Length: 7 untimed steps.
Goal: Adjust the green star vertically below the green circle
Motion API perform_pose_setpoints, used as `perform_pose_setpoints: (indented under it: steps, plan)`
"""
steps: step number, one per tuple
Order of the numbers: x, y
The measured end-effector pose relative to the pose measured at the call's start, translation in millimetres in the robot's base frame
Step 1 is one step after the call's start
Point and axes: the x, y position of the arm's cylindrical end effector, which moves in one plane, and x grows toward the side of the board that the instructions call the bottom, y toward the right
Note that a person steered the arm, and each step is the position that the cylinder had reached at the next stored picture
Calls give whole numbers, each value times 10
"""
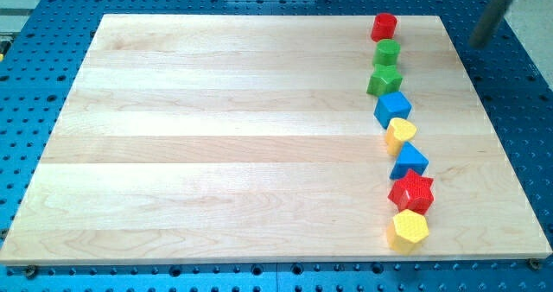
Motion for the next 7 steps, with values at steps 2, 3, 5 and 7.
perform_pose_setpoints:
  steps: [2,3,5,7]
  plan:
    - [-415,-242]
    - [-417,-290]
    - [-417,-377]
    - [-415,-1032]
